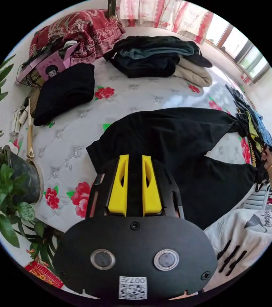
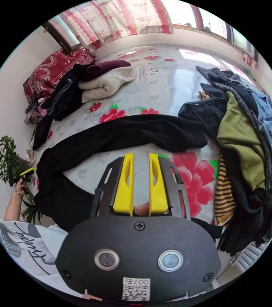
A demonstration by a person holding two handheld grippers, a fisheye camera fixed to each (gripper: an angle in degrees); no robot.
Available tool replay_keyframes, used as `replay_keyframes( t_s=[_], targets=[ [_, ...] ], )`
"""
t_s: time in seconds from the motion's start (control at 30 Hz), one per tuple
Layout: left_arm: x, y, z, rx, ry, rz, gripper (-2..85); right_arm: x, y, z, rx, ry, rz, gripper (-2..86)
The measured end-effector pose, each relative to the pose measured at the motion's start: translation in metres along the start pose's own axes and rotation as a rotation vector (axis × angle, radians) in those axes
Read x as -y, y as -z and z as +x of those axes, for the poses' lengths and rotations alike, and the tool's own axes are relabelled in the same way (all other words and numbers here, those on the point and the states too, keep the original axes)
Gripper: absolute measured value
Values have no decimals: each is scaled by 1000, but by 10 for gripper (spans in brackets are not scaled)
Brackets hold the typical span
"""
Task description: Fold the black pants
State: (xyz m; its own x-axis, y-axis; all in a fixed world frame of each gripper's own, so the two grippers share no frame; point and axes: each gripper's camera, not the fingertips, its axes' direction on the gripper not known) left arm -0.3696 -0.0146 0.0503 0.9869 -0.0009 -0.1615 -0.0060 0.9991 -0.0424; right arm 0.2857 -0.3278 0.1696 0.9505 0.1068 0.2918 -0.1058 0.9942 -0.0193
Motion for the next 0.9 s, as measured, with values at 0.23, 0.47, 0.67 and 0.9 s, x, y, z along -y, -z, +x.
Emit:
replay_keyframes(
  t_s=[0.23,0.47,0.67,0.9],
  targets=[
    [4,-53,19,377,-202,-200,-5,71,-84,-36,-16,138,-157,79],
    [20,-48,-26,284,19,-233,-9,-19,-81,-20,31,253,-143,76],
    [10,21,-15,82,23,18,-6,2,-29,6,65,190,-91,75],
    [52,19,-17,61,-42,50,33,67,-41,14,-66,122,-38,86]
  ],
)
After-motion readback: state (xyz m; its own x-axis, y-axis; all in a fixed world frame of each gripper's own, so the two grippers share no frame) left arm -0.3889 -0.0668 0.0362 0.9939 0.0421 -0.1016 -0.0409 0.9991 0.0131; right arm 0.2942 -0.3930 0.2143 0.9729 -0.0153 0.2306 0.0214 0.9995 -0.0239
